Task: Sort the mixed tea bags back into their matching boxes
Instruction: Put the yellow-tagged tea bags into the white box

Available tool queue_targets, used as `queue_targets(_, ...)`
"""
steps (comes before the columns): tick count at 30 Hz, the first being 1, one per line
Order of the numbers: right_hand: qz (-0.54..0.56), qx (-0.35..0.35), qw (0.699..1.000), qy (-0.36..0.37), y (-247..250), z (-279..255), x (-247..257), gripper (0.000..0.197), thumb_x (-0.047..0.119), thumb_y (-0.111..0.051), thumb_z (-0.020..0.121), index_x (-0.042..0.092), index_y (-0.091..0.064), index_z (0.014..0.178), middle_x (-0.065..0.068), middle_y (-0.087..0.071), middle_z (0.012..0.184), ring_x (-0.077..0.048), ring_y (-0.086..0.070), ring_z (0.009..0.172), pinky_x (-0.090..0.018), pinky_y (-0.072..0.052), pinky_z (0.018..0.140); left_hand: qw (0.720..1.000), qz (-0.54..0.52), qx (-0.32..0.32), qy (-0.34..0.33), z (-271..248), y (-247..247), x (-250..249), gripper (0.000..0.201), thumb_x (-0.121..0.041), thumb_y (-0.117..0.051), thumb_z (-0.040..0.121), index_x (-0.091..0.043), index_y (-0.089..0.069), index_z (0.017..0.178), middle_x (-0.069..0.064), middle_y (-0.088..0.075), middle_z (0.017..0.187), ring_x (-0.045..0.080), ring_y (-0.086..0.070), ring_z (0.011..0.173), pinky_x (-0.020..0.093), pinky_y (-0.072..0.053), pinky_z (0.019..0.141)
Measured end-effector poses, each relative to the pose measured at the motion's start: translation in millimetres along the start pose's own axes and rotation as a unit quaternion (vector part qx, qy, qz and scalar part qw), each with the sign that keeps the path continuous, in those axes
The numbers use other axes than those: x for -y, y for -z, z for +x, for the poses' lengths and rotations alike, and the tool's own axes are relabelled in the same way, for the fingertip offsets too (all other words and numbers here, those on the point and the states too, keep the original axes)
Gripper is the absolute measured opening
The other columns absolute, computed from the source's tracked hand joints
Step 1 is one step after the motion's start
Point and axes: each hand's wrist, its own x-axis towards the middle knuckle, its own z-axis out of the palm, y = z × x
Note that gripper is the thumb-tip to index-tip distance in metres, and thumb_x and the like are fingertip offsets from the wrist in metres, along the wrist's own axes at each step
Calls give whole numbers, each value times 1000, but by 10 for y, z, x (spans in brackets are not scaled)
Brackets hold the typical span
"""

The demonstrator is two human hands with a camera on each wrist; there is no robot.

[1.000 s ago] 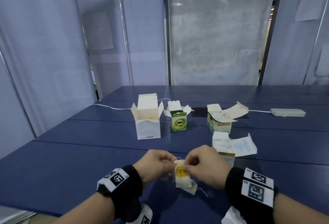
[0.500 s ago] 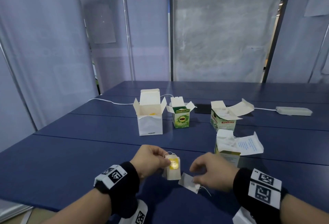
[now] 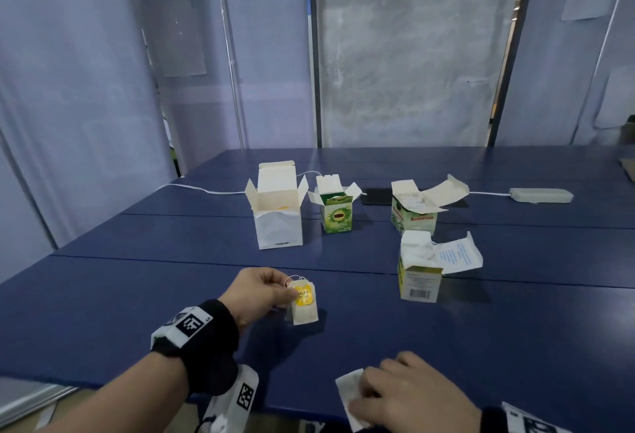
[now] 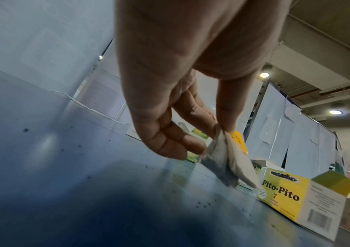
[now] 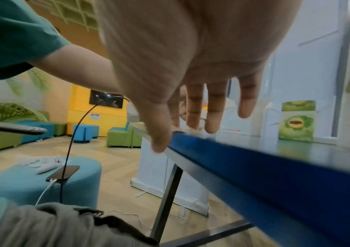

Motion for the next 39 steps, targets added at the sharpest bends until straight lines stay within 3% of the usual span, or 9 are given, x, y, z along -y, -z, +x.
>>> queue_targets(4, 20, -41, 999, -9, -48, -139, -60, 13, 54, -55, 71, 48, -66, 69, 26, -58, 69, 6, -50, 55, -8, -46, 64, 1000, 4, 12, -14, -68, -75, -39, 10, 1, -72, 79, -6, -65, 76, 6, -67, 67, 13, -58, 54, 23, -48, 49)
queue_targets(8, 180, -19, 983, -16, 104, -129, -199, 30, 45, -41, 96, 41, -66, 109, 17, -63, 106, -2, -53, 93, -16, -36, 89, 999, 3, 33, -22, -102, -73, -87, 9, -1, -72, 80, -6, -65, 78, 6, -68, 68, 13, -59, 55, 22, -48, 49)
queue_targets(13, 420, -132, 892, -108, 328, 237, -479, 15, 24, -65, 90, 27, -75, 101, 15, -66, 89, 3, -61, 88, -11, -45, 82, 998, -11, 47, -38, -61, -77, -152, 10, -3, -73, 80, -8, -64, 80, 5, -71, 70, 14, -63, 58, 23, -49, 53)
queue_targets(17, 479, -177, 847, -147, 449, 780, -636, 8, 18, -75, 81, 22, -75, 88, 4, -73, 78, 2, -62, 69, -16, -52, 71, 996, -24, 69, -51, 69, -91, -171, 9, -6, -74, 80, -8, -66, 82, 4, -71, 70, 11, -63, 59, 25, -50, 57)
queue_targets(24, 465, -207, 842, -180, 442, 1571, -954, 14, 15, -78, 77, 23, -70, 70, 5, -71, 75, -3, -64, 69, -14, -50, 66, 991, -80, 88, -55, 514, 134, -263, 9, -5, -75, 77, -12, -71, 76, 7, -70, 72, 12, -62, 59, 29, -48, 61)
queue_targets(28, 449, -207, 857, -148, 654, 1939, -1184, 11, 11, -78, 77, 18, -71, 72, 3, -70, 73, 0, -59, 63, -15, -50, 65, 990, -114, 61, -59, 837, 295, -435, 9, 4, -70, 78, -6, -68, 78, 6, -66, 67, 12, -56, 55, 25, -50, 60)
queue_targets(31, 453, -198, 857, -147, 846, 2170, -1369, 15, 11, -76, 78, 22, -66, 81, 4, -66, 72, -7, -58, 65, -25, -52, 72, 989, -127, 39, -69, 1056, 382, -640, 12, 8, -67, 79, -2, -63, 75, 11, -62, 68, 16, -54, 56, 26, -51, 59)
queue_targets(35, 401, -186, 886, -139, 1135, 2460, -1636, 11, 17, -75, 80, 24, -69, 75, 8, -69, 74, -6, -62, 69, -22, -48, 69, 987, -126, 20, -93, 1316, 537, -943, 9, 6, -69, 79, 0, -63, 77, 10, -59, 65, 15, -52, 52, 24, -49, 54)
queue_targets(39, 377, -177, 898, -142, 1355, 2782, -1903, 19, 19, -76, 79, 26, -67, 64, 12, -64, 57, 5, -56, 52, -13, -41, 57, 984, -21, -122, -128, 1692, 787, -1124, 14, -16, -73, 82, -10, -64, 74, -2, -60, 63, 6, -51, 47, 19, -42, 45)
